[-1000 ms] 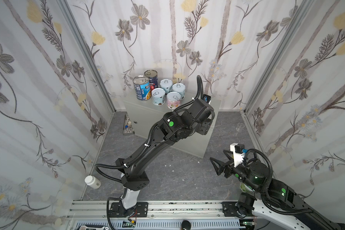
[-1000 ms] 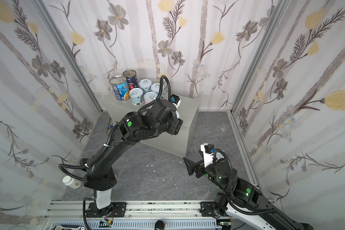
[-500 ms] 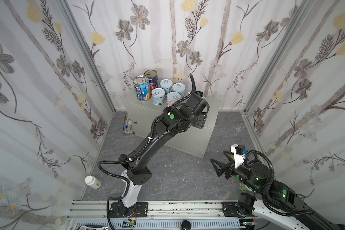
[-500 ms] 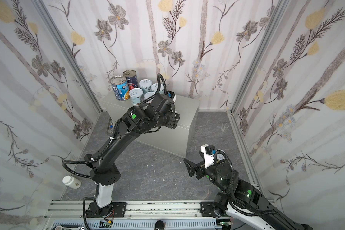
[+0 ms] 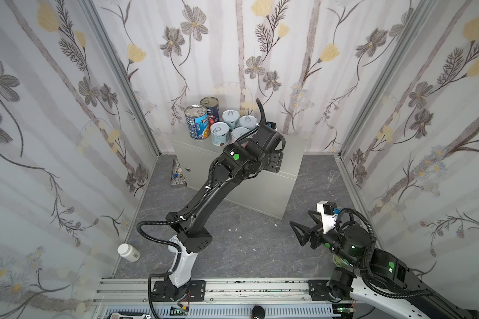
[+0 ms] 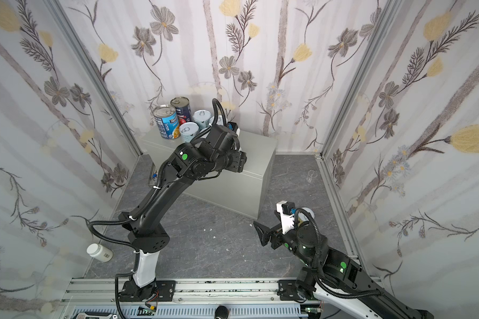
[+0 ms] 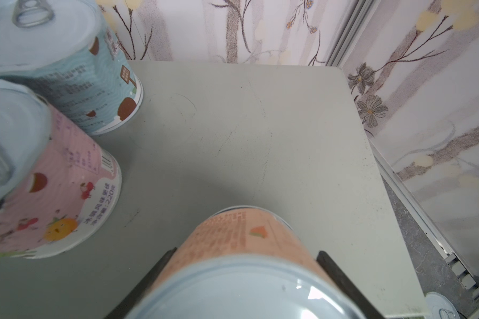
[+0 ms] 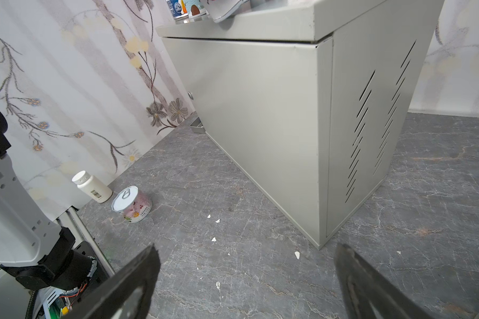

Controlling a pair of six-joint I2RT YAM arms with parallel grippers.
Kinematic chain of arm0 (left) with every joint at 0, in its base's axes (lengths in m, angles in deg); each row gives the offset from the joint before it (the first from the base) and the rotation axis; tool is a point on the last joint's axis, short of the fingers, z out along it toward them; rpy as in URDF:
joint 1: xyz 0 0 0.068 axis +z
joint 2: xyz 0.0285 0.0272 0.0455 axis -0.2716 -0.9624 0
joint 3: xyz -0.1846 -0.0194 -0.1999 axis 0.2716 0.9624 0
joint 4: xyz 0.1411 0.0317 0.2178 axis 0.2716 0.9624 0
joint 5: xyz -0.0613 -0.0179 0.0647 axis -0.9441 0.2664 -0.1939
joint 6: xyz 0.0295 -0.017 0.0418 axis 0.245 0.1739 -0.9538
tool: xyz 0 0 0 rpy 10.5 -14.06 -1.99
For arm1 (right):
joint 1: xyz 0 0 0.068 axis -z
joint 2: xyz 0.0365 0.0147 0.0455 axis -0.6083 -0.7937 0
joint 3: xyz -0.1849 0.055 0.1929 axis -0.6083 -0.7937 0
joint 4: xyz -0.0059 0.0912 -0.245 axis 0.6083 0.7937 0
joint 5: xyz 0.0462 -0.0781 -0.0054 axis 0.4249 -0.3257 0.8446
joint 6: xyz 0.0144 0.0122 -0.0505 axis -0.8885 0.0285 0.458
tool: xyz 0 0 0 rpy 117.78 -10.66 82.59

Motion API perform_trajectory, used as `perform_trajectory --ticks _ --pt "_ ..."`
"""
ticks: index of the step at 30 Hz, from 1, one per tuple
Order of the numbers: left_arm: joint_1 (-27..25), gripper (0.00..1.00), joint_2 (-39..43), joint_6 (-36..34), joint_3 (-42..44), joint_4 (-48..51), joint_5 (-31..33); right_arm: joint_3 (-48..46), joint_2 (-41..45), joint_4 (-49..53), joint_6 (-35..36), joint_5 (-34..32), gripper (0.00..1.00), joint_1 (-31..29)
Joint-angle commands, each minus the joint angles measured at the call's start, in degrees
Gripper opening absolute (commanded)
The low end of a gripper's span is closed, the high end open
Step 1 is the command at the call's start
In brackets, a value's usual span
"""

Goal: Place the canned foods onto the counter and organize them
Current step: 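Lower the orange-labelled can onto the cabinet top beside the pink can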

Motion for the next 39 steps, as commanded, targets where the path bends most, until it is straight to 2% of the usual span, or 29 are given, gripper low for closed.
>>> perform_trajectory --ticks 1,32,39 --pt "0.27 0.56 -1.30 0.82 -0.23 -1.45 0.09 -0.15 -0.40 -1.18 -0.05 0.09 0.99 -0.04" --pt "0.53 0.71 -2.62 0.20 -0.13 -1.37 3.89 -0.91 -0.16 -1.25 0.12 0.48 0.99 -0.04" --pt "0.18 0.72 -1.97 -0.04 -0.26 -1.47 4.50 -0.78 -0.68 -1.59 0.12 0.48 0.99 -0.04"
